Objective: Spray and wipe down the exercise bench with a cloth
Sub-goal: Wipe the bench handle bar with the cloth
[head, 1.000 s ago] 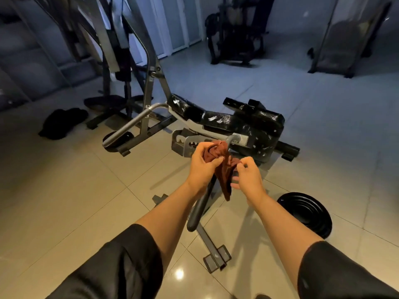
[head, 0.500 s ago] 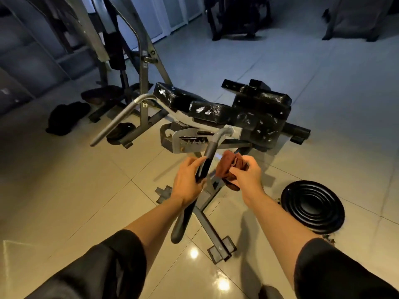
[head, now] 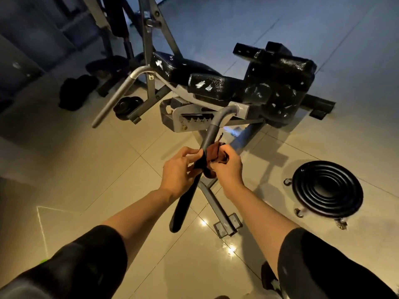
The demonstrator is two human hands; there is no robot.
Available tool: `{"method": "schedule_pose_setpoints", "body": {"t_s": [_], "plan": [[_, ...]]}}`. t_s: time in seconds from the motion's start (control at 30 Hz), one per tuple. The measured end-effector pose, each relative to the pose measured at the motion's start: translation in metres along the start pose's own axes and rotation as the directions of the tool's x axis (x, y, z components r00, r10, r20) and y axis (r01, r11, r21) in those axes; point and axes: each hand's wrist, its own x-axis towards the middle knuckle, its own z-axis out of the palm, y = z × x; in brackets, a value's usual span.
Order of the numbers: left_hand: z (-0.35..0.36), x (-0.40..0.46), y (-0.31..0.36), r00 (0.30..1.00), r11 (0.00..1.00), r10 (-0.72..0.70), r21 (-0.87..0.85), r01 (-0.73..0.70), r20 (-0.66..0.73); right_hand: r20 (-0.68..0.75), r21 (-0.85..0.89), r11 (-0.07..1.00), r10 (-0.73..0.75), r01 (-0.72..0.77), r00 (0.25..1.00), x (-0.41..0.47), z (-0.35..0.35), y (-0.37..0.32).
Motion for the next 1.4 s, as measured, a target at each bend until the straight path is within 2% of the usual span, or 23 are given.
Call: {"method": "schedule_pose_setpoints", "body": {"t_s": [0.07, 0.23, 0.37, 0.47, 0.57, 0.7, 0.83, 0.93, 1.0, 1.1, 1.17, 1.23, 1.3, 1.4], "plan": [[0.002, 0.0, -0.001, 1.0, 1.0, -0.004, 0.016, 0.004, 0.001, 0.083, -0.022, 1.0, -0.004, 0.006, 0.997, -0.009, -0.006, 0.005], [-0.001, -0.001, -0.004, 0.998, 0.999, -0.017, -0.029, 0.019, 0.055, -0.029, -0.058, 0.994, -0.097, 0.096, 0.995, 0.016, -0.008, -0.012], [-0.001, -0.004, -0.005, 0.996, 0.991, -0.016, -0.13, 0.027, 0.085, 0.064, -0.165, 0.971, -0.166, 0.174, 0.984, -0.003, 0.003, 0.005], [-0.003, -0.012, -0.009, 0.998, 0.962, -0.003, -0.272, 0.021, 0.067, 0.17, -0.299, 0.927, -0.182, 0.226, 0.969, -0.039, 0.012, 0.031], [-0.004, -0.045, -0.015, 0.997, 0.965, -0.068, -0.253, 0.073, 0.027, 0.233, -0.458, 0.84, -0.202, 0.29, 0.951, -0.06, 0.017, 0.044], [-0.003, -0.1, -0.038, 0.974, 0.915, -0.212, -0.333, 0.228, 0.082, 0.101, -0.433, 0.855, -0.27, 0.286, 0.958, -0.077, 0.024, 0.04], [-0.003, -0.127, -0.05, 0.942, 0.812, -0.312, -0.478, 0.333, 0.126, 0.112, -0.536, 0.815, -0.191, 0.221, 0.975, -0.123, 0.058, 0.073], [-0.003, -0.135, -0.055, 0.923, 0.768, -0.368, -0.521, 0.372, 0.117, 0.149, -0.604, 0.773, -0.127, 0.192, 0.981, -0.15, 0.07, 0.088], [-0.008, -0.139, -0.052, 0.932, 0.76, -0.345, -0.549, 0.347, 0.111, 0.17, -0.586, 0.785, -0.123, 0.2, 0.978, -0.158, 0.066, 0.081], [-0.025, -0.138, -0.035, 0.974, 0.712, -0.197, -0.666, 0.222, 0.114, 0.144, -0.491, 0.836, -0.198, 0.244, 0.97, -0.16, 0.054, 0.051], [-0.038, -0.132, -0.023, 0.984, 0.609, -0.107, -0.772, 0.18, 0.145, 0.116, -0.37, 0.885, -0.259, 0.284, 0.959, -0.157, 0.046, 0.023], [-0.051, -0.12, -0.01, 0.976, 0.488, -0.049, -0.848, 0.209, 0.212, 0.097, -0.257, 0.92, -0.28, 0.296, 0.955, -0.151, 0.041, -0.003], [-0.063, -0.105, 0.002, 0.965, 0.414, -0.018, -0.876, 0.246, 0.263, 0.118, -0.234, 0.919, -0.299, 0.319, 0.947, -0.141, 0.036, -0.023], [-0.073, -0.079, 0.009, 0.99, 0.466, -0.039, -0.874, 0.137, 0.134, 0.144, -0.307, 0.868, -0.362, 0.389, 0.921, -0.123, 0.03, -0.042]]}}
